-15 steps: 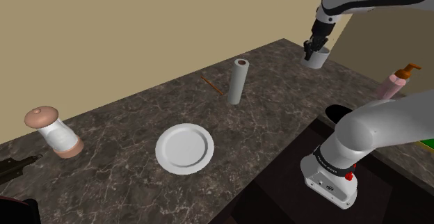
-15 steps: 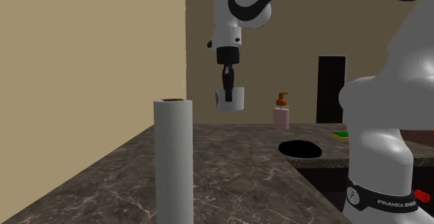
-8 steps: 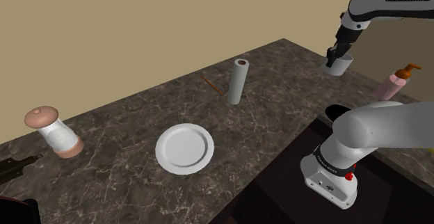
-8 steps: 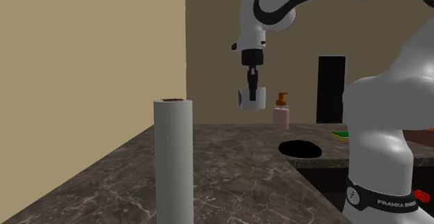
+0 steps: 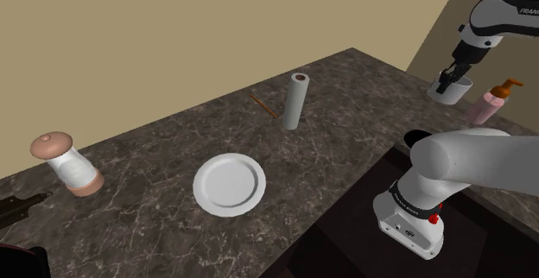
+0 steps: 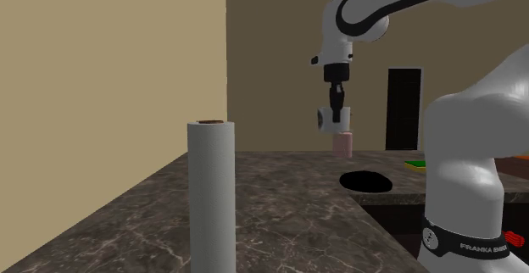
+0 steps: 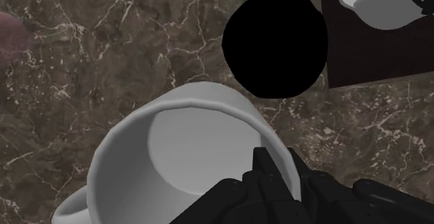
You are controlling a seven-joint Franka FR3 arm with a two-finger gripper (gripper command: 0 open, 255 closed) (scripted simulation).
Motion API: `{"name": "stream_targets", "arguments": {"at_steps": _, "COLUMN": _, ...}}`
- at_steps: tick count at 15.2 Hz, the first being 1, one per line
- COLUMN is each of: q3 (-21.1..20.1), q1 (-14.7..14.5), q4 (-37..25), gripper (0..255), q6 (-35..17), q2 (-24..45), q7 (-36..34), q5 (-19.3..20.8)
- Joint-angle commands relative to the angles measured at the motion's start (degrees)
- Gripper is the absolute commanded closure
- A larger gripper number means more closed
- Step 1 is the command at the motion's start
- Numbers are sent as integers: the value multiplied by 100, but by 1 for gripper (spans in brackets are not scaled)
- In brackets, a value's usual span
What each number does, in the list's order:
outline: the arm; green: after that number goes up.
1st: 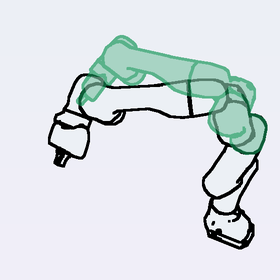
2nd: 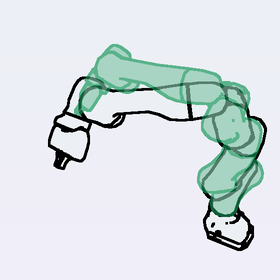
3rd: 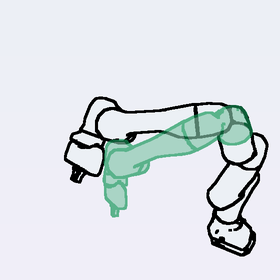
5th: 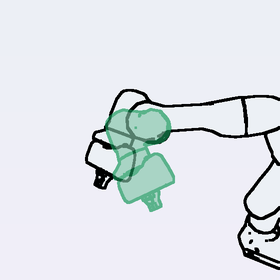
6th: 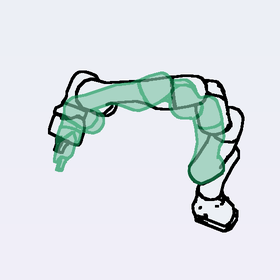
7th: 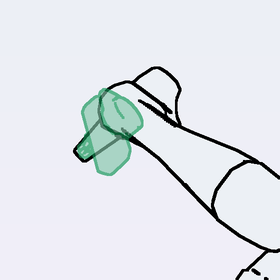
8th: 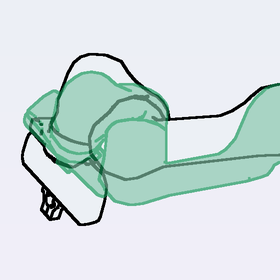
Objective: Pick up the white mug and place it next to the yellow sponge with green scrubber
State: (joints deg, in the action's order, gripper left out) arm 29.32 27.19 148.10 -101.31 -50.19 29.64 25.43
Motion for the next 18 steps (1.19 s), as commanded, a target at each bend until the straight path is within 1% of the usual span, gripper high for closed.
{"name": "stream_targets", "arguments": {"at_steps": 1, "q3": 171, "q1": 160, "q4": -21, "gripper": 255, "q6": 113, "q2": -143, "q7": 264, "q5": 171}}
{"name": "stream_targets", "arguments": {"at_steps": 6, "q3": 706, "q1": 547, "q4": -155, "gripper": 255, "q6": 294, "q2": -380, "q7": 974, "q5": 635}}
{"name": "stream_targets", "arguments": {"at_steps": 10, "q3": 1170, "q1": 772, "q4": -383, "gripper": 255, "q6": 386, "q2": -443, "q7": 1547, "q5": 988}}
{"name": "stream_targets", "arguments": {"at_steps": 14, "q3": 1659, "q1": 905, "q4": -712, "gripper": 255, "q6": 432, "q2": -407, "q7": 2119, "q5": 1304}}
{"name": "stream_targets", "arguments": {"at_steps": 18, "q3": 2177, "q1": 926, "q4": -1137, "gripper": 255, "q6": 444, "q2": -299, "q7": 2678, "q5": 1575}}
